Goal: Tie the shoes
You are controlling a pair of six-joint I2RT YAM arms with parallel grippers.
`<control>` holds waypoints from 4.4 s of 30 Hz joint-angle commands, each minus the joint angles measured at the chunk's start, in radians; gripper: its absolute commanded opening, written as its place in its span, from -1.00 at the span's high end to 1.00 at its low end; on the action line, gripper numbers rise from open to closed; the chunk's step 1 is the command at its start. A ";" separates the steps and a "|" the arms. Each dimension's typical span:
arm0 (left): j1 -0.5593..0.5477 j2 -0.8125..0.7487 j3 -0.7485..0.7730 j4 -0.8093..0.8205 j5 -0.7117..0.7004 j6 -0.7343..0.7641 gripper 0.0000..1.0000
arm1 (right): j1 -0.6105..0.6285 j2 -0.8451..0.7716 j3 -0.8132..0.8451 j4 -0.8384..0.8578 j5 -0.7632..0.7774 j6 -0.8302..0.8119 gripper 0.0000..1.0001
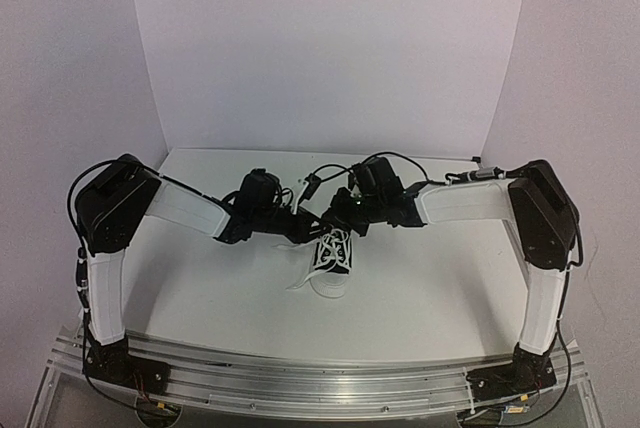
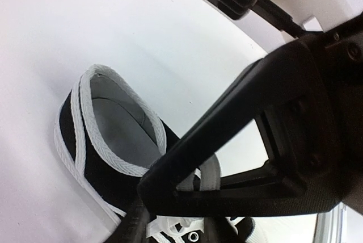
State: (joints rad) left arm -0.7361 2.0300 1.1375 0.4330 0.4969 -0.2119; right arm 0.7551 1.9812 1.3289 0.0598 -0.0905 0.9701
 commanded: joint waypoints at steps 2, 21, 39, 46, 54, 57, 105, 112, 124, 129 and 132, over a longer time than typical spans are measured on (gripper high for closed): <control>-0.003 0.011 0.033 0.095 0.000 -0.030 0.75 | 0.003 0.014 0.021 0.015 -0.033 0.004 1.00; 0.002 -0.011 -0.034 0.108 -0.023 -0.116 1.00 | 0.063 -0.253 -0.094 -0.321 0.222 -0.182 0.12; 0.009 -0.005 -0.031 0.100 -0.026 -0.107 1.00 | 0.148 -0.039 0.013 -0.408 0.245 -0.230 0.55; 0.009 -0.002 -0.031 0.094 -0.023 -0.113 1.00 | 0.147 -0.048 0.047 -0.410 0.230 -0.256 0.58; 0.008 0.000 -0.029 0.099 -0.025 -0.116 1.00 | 0.152 -0.044 0.066 -0.416 0.242 -0.256 0.49; 0.009 -0.003 -0.030 0.097 -0.026 -0.113 1.00 | 0.157 -0.007 0.083 -0.414 0.242 -0.253 0.47; 0.101 -0.051 -0.181 0.056 0.291 -0.076 0.01 | 0.068 -0.113 -0.011 -0.373 0.061 -0.215 1.00; 0.155 -0.127 -0.176 -0.183 0.435 0.161 -0.25 | 0.066 -0.110 -0.013 -0.373 0.064 -0.214 1.00; 0.164 0.089 0.269 -0.289 0.414 0.443 0.27 | 0.066 -0.113 -0.005 -0.373 0.072 -0.224 1.00; 0.142 0.194 0.398 -0.395 0.368 0.605 0.31 | 0.066 -0.113 -0.005 -0.366 0.084 -0.227 1.00; 0.133 0.211 0.412 -0.432 0.370 0.734 0.31 | 0.066 -0.107 -0.002 -0.363 0.081 -0.228 1.00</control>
State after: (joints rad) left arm -0.5827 2.2055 1.5073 0.1055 0.8856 0.3225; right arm 0.8192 1.8645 1.2851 -0.3228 -0.0210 0.7569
